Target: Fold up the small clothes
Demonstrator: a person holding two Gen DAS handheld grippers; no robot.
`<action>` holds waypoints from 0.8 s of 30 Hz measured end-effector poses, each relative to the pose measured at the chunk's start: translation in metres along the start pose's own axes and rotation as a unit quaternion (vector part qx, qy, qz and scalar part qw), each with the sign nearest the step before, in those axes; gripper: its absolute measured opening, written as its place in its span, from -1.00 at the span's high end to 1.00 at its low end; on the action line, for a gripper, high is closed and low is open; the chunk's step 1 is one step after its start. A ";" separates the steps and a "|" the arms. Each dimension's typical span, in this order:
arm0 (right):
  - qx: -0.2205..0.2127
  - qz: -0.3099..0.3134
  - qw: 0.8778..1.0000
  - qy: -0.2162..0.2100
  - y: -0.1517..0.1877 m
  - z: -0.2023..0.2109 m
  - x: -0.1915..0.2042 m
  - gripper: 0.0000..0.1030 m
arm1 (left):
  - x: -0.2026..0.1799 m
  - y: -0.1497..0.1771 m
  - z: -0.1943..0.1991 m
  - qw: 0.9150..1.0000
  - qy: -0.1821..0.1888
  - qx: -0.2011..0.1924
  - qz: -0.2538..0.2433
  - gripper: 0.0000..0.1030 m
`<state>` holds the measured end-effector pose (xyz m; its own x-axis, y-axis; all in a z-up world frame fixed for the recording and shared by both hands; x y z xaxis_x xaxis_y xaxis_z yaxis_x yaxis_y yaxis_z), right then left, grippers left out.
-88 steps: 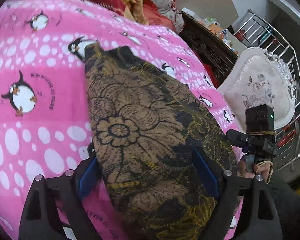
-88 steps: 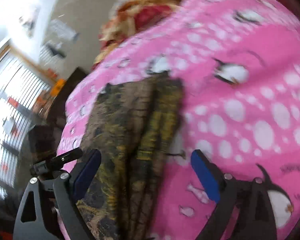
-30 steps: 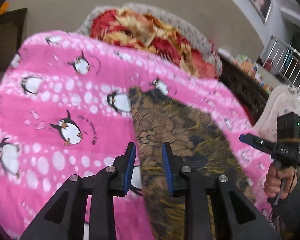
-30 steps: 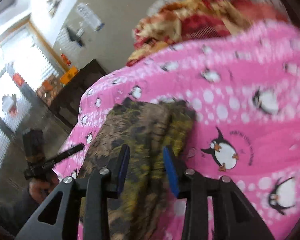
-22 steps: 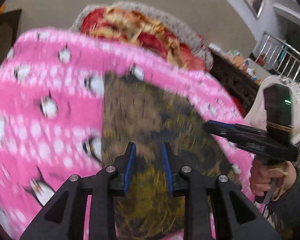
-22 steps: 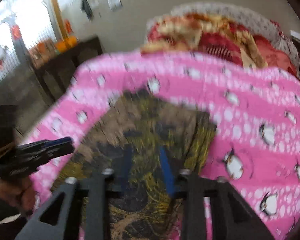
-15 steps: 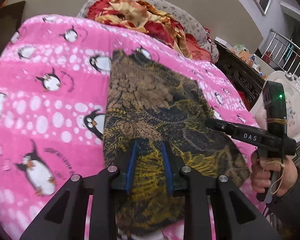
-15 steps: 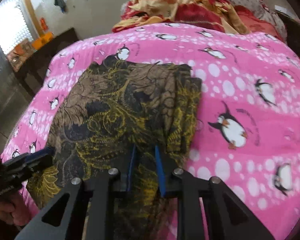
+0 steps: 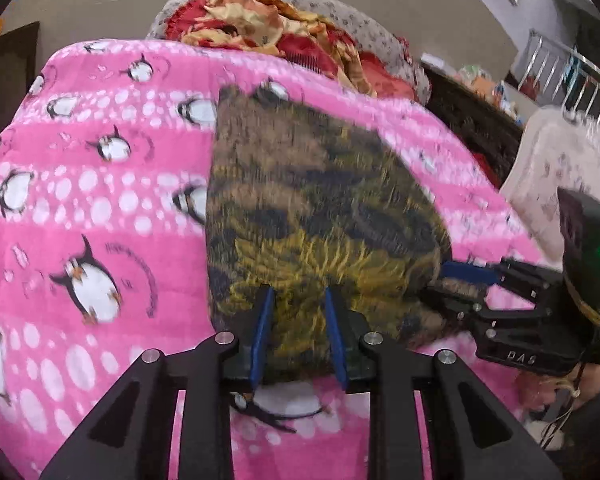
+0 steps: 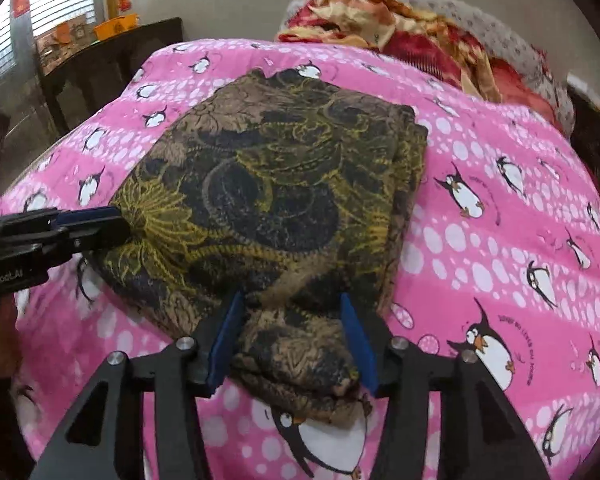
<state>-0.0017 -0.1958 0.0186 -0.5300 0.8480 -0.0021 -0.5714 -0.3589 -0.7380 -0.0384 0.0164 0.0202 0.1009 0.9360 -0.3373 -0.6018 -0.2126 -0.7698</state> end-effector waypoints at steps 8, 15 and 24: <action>-0.080 -0.045 0.990 0.105 -0.097 -0.008 -0.016 -0.03 | 0.020 -0.091 -0.053 0.997 -0.042 -0.048 0.051 0.89; -0.013 -0.157 0.975 0.157 -0.114 -0.109 -0.062 -0.13 | 0.027 -0.088 -0.138 0.995 -0.080 0.003 0.053 0.76; -0.029 -0.126 0.977 0.171 -0.102 -0.131 -0.060 -0.25 | 0.028 -0.077 -0.147 0.995 -0.097 -0.002 0.039 0.76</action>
<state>0.1700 -0.1586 0.0054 -0.1310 0.9909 -0.0326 -0.6150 -0.1070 -0.7812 0.1278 0.0179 -0.0097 -0.1014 0.9528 -0.2862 -0.5992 -0.2881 -0.7470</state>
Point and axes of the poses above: each gripper's, at about its wrist camera, not at the fingertips, and z roughly against the way its jaws point, x to its left, y to its underside, the point moved 2 cm from there along -z, roughly the way its jaws point, and after that the axes turned 9 degrees about -x, right-handed, at the moved point
